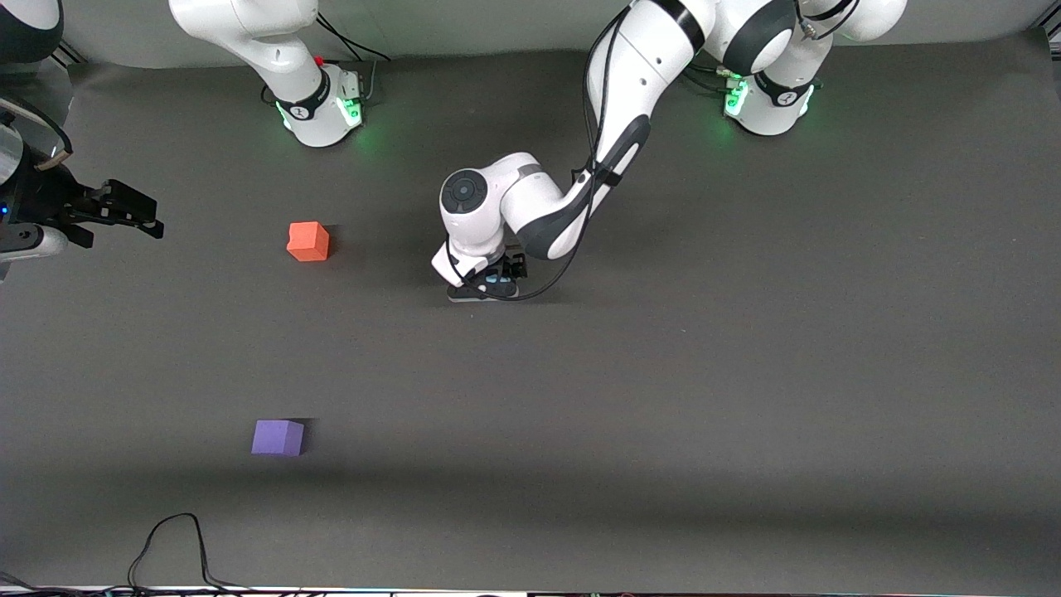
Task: Place blue block between orange and purple blocks
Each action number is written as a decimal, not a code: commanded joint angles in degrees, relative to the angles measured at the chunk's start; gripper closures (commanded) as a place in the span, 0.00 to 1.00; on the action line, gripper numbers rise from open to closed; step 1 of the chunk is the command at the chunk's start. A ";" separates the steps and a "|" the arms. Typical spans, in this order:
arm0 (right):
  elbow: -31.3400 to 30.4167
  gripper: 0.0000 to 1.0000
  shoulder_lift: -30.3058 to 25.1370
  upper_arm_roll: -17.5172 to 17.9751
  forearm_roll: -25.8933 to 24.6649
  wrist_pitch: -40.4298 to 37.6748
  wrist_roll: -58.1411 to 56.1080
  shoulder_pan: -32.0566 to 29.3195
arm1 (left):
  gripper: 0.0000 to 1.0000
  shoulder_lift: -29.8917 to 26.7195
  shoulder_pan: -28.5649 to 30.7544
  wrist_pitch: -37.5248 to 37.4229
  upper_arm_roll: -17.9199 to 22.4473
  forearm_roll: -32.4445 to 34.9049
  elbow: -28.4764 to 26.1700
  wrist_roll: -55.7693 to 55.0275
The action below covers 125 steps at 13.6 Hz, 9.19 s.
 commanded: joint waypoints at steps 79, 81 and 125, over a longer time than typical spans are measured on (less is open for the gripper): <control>11.90 0.51 10.78 20.47 5.79 -3.14 15.88 -9.86 | 0.00 -53.98 53.72 -34.33 0.36 -2.55 -24.82 60.41; 8.82 0.51 10.60 20.91 5.51 -1.74 6.31 -17.43 | 0.00 -53.98 53.72 -34.42 0.36 -2.55 -24.82 60.41; -5.30 0.00 3.05 12.84 -0.02 9.04 1.60 -7.38 | 0.00 -53.89 53.54 -34.60 0.36 -2.99 -25.17 59.01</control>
